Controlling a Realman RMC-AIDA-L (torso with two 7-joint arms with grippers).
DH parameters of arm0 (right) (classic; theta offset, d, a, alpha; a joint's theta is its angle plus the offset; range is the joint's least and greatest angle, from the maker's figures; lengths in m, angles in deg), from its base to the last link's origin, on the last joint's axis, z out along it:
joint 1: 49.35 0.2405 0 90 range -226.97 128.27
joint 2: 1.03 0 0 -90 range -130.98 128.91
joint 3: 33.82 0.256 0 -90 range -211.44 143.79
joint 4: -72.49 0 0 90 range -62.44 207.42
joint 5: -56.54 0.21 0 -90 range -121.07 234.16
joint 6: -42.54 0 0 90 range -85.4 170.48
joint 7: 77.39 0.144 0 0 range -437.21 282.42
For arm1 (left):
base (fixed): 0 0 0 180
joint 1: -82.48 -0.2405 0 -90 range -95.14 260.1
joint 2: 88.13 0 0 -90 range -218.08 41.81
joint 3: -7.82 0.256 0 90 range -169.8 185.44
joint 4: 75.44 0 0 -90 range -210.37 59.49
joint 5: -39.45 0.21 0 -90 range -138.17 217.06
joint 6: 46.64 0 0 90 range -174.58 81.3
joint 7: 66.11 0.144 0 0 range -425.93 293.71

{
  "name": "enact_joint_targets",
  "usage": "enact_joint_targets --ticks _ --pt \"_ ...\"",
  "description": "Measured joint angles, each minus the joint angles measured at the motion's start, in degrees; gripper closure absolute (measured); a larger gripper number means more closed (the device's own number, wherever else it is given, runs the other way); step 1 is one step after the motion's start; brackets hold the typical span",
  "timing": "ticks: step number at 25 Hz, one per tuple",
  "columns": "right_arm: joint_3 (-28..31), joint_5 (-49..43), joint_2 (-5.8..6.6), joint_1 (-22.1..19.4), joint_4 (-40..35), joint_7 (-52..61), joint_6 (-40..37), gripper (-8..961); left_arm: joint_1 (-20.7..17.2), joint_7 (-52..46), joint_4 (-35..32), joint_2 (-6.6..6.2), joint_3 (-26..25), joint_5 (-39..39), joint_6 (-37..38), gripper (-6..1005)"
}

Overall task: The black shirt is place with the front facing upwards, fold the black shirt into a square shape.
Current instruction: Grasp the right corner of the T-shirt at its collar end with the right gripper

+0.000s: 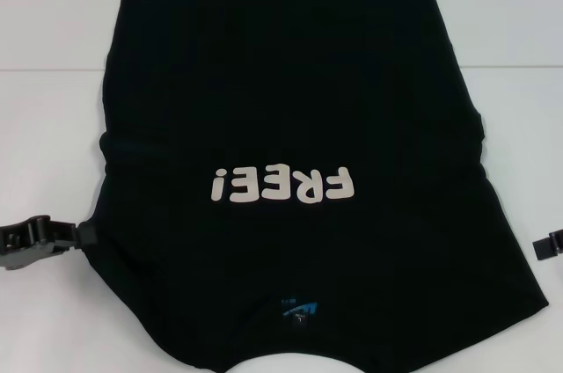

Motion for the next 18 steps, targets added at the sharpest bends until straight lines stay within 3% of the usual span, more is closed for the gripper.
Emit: enact_joint_targets --ticks 8,18 --pt "-0.2 -0.7 -0.57 0.0 0.4 0.4 -0.5 189 0.8 -0.1 0.9 0.03 0.1 0.1 -1.1 981" --pt "-0.2 -4.2 -3.07 -0.2 0.3 -1.5 0.5 192 0.8 -0.1 1.3 -0.23 0.2 0.1 -2.7 981"
